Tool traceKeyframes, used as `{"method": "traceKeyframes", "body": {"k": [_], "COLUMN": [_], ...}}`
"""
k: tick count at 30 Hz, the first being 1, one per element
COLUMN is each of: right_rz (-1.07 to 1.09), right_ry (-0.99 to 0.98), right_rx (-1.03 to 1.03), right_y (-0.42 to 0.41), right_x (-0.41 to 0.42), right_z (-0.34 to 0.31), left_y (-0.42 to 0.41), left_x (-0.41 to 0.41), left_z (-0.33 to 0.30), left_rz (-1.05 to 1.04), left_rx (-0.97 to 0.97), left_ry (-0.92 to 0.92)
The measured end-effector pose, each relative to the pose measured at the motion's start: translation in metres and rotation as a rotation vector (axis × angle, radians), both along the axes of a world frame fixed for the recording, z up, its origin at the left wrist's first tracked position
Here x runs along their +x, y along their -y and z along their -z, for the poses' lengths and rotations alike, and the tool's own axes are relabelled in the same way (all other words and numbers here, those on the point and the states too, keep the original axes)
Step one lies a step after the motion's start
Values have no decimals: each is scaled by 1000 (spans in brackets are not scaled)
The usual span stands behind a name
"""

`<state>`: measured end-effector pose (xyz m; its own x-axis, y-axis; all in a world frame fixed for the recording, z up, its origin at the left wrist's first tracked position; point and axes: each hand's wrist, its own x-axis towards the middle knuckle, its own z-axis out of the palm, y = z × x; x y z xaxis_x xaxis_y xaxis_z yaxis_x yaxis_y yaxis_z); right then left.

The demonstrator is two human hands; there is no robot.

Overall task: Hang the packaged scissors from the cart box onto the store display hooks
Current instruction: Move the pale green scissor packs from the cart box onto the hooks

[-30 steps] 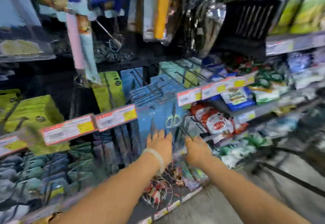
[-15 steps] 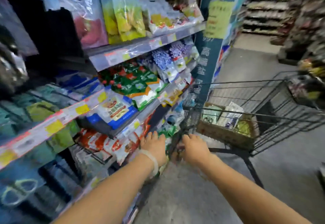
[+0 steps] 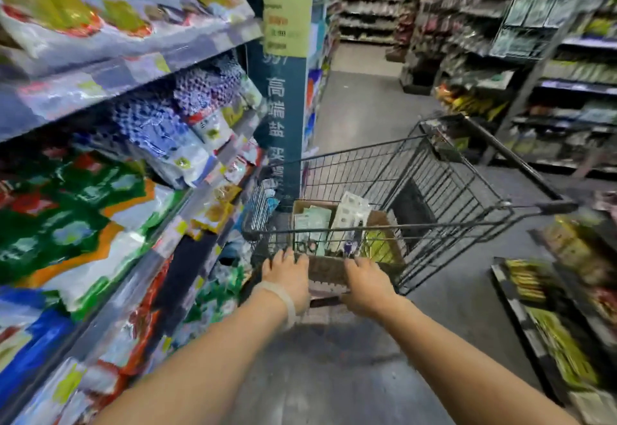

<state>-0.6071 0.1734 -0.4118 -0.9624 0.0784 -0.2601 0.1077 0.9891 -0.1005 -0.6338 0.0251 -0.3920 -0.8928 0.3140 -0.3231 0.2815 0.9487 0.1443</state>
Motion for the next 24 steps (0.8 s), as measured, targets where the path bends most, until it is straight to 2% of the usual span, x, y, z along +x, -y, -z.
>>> {"method": "traceKeyframes", "body": {"k": [6,9,18,24], "right_rz": [60,104,147,110], "right_ry": [-57,-18,143,359], "right_rx": [-59,-106,-190,-250], "right_y": [-27,-36,-73,-87], "right_x": [-128,-168,-285,-362], "right_z": [-22,-19,33,98], "left_y": [-21,-26,-39,-42], "left_x": [-132,-175,-276,-345], "left_z": [-14,-11,37,89], "left_rz": [18,7,-45,-157], "left_rx": [-2,2,3,-41], "left_ry": [-47,-31,157,370]}}
